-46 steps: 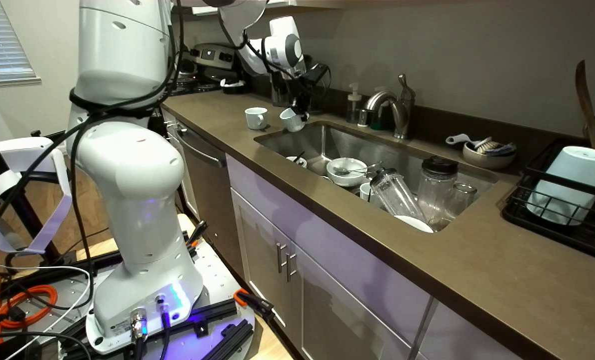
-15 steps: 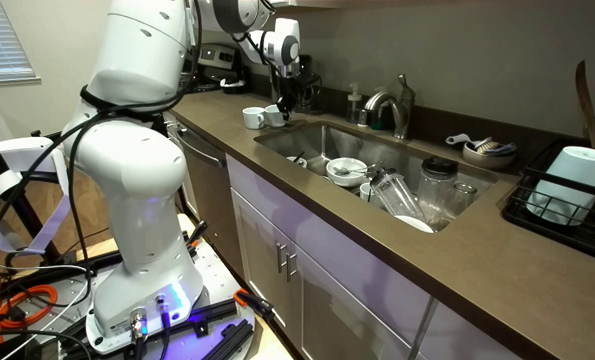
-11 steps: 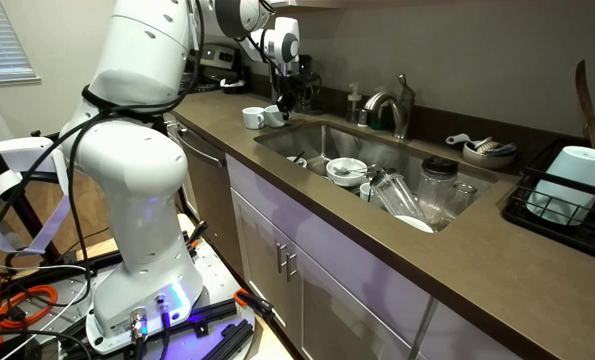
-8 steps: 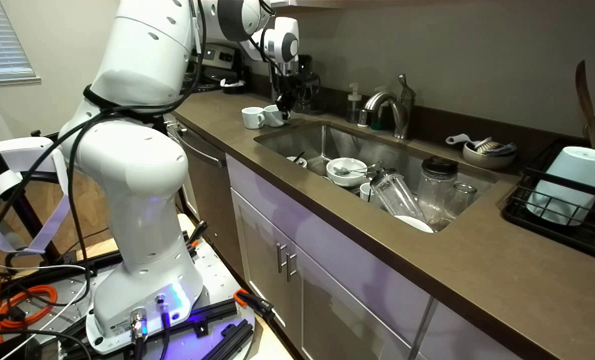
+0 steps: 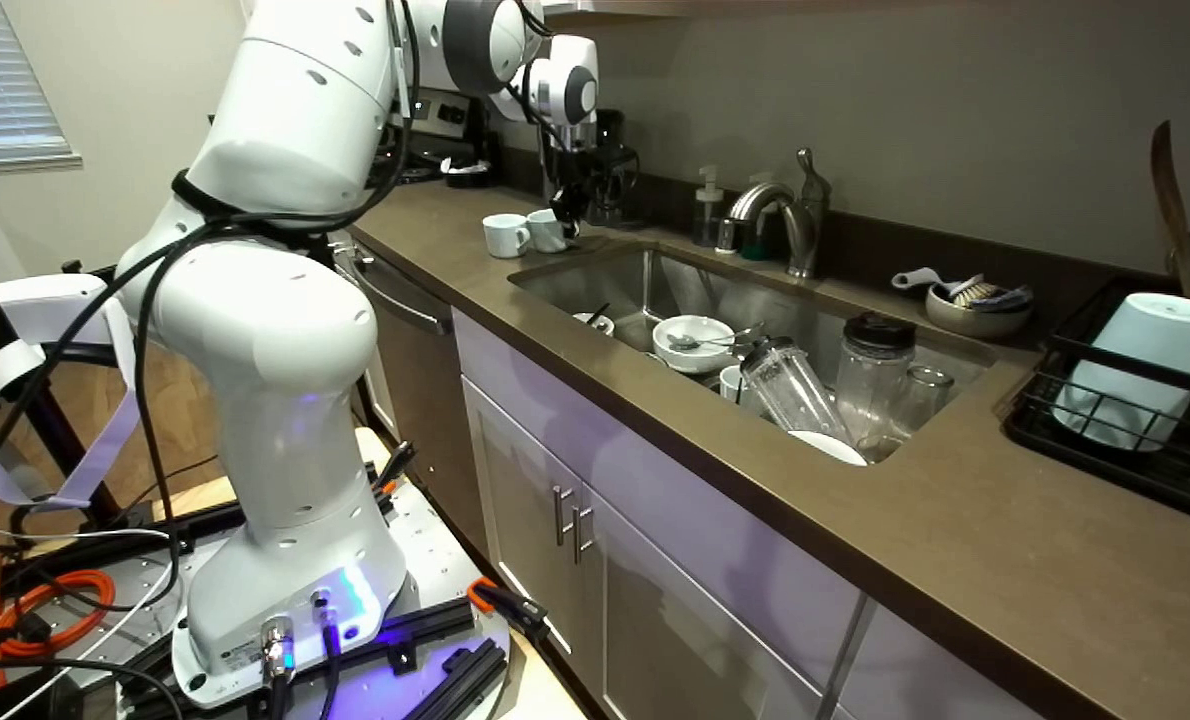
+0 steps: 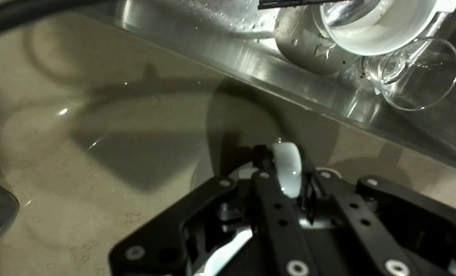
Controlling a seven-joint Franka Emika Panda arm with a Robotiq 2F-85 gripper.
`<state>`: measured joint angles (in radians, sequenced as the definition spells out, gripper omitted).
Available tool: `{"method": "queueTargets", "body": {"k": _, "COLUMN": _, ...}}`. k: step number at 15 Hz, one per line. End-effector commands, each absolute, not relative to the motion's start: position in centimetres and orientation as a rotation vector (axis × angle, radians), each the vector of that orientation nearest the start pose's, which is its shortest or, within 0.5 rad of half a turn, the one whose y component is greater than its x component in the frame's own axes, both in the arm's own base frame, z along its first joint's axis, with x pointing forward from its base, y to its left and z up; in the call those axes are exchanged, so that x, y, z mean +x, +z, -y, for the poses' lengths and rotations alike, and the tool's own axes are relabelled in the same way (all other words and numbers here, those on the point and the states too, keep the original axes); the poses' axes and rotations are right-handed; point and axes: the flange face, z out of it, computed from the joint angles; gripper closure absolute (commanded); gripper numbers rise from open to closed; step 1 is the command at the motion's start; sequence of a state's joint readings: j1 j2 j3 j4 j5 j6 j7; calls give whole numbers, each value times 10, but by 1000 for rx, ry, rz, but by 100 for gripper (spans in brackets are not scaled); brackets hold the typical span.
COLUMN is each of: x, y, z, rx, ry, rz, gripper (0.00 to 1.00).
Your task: Pour the water out of the cup on the right into the sink then place it to the left of the sink
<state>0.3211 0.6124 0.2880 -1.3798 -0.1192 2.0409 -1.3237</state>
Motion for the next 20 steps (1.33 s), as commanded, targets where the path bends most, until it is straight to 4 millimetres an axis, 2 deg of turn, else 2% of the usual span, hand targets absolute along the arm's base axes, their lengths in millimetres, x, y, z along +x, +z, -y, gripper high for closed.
{"method": "queueTargets", "body": {"k": 1, "x": 627, "y": 385, "z": -378, "rx": 1828, "ry": 132, "rz": -2586, "gripper": 74}}
{"method": "queueTargets", "body": {"k": 2, "x": 628, "y": 387, "z": -377, "rx": 1830, "ry": 135, "rz": -2584, "gripper": 71}}
{"method": "queueTargets", "body": {"k": 3, "x": 629, "y": 389, "z": -377, "rx": 1830, "ry": 140, "rz": -2582, "gripper": 58}}
{"method": "queueTargets", "body": {"k": 4, "x": 630, "y": 391, "z": -377, "rx": 1831, "ry": 146, "rz": -2580, "gripper": 58}}
{"method": "queueTargets", "body": {"k": 5, "x": 630, "y": 393, "z": -376, "rx": 1830, "ry": 143, "rz": -2576, "gripper": 47}}
{"method": "queueTargets", "body": {"k": 6, "x": 630, "y": 395, "z": -375, "rx": 1829, "ry": 143, "rz": -2573, "gripper": 41}}
{"method": "queueTargets", "body": {"k": 9, "x": 631, "y": 401, "z": -370, "rx": 1832, "ry": 140, "rz": -2557, "gripper": 28}}
{"method": "queueTargets", "body": {"k": 10, "x": 630, "y": 403, "z": -366, "rx": 1834, "ry": 145, "rz": -2550, "gripper": 32}}
{"method": "queueTargets", "body": {"k": 12, "x": 627, "y": 409, "z": -361, "rx": 1837, "ry": 155, "rz": -2535, "gripper": 33}}
{"method": "queueTargets", "body": {"k": 13, "x": 626, "y": 413, "z": -357, "rx": 1837, "ry": 158, "rz": -2525, "gripper": 44}}
{"method": "queueTargets", "body": {"k": 17, "x": 614, "y": 433, "z": -347, "rx": 1826, "ry": 187, "rz": -2489, "gripper": 57}}
{"method": "queueTargets", "body": {"k": 20, "x": 593, "y": 447, "z": -339, "rx": 1791, "ry": 215, "rz": -2459, "gripper": 50}}
